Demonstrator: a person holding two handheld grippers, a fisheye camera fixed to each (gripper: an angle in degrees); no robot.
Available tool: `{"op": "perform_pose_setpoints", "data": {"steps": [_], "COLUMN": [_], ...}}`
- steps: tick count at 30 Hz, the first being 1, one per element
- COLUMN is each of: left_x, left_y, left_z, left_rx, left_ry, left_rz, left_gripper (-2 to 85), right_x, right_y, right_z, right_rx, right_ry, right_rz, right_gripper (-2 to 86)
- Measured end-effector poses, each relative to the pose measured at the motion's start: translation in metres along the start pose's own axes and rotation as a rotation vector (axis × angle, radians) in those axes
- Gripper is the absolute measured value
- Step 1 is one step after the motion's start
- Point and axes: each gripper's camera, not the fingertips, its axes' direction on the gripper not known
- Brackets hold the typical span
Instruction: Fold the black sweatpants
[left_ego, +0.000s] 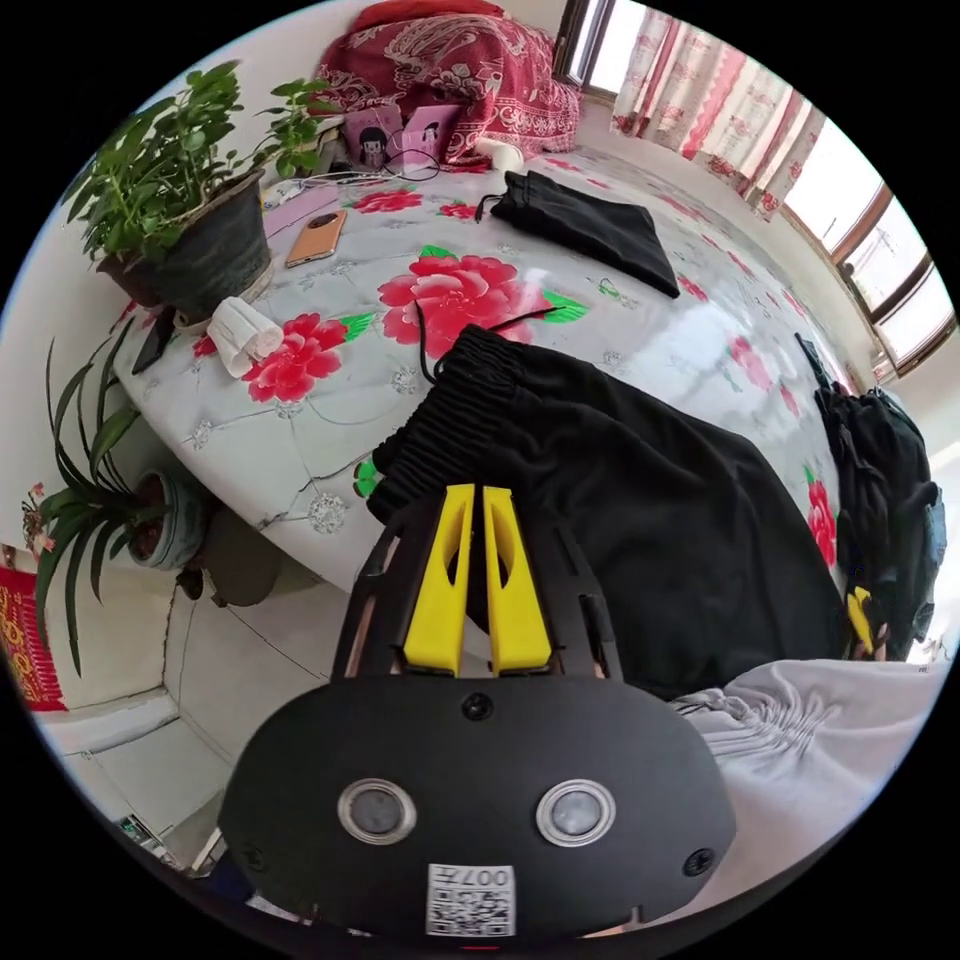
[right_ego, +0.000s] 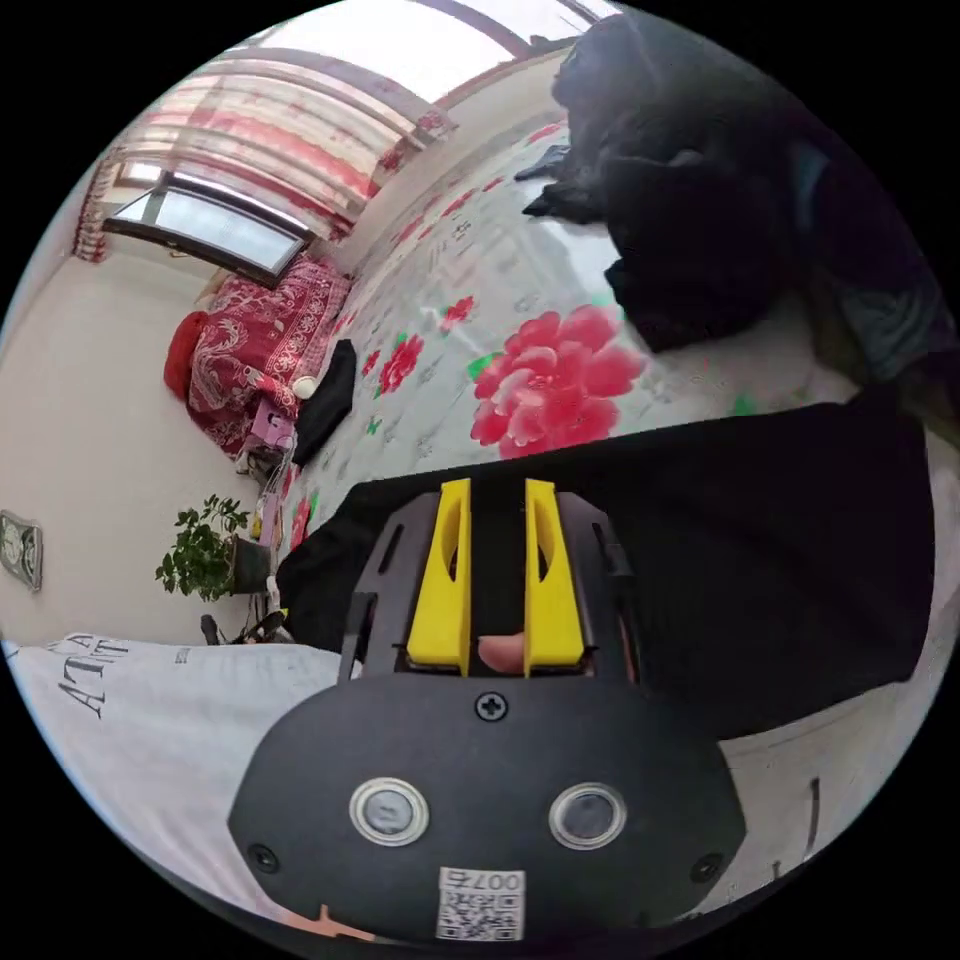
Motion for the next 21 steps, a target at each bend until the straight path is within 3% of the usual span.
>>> {"op": "perform_pose_setpoints", "data": {"steps": [5, 11, 16, 21], "left_x": [0.006, 0.031, 0.051, 0.063], "left_y": [0.0, 0.0, -0.002, 0.001], "left_z": [-0.038, -0.07, -0.093, -0.113], "left_rx": [0.025, 0.011, -0.007, -0.006], "left_ry": [0.093, 0.11, 0.14, 0.174], "left_rz": [-0.047, -0.034, -0.029, -0.044], "left_gripper": [-0.9, -1.0, -1.0, -1.0], "right_x": [0.139, 0.238, 0.259, 0.234], "right_y": [0.112, 0.191, 0.206, 0.186], "right_z": [-0.148, -0.205, -0.202, -0.197], "right_rx": [0.339, 0.551, 0.61, 0.526], "right_ry": [0.235, 0.078, -0.054, 0.005], "right_rz": [0.47, 0.772, 0.787, 0.64], "right_gripper": [7.9, 9.9, 9.6, 8.1]}}
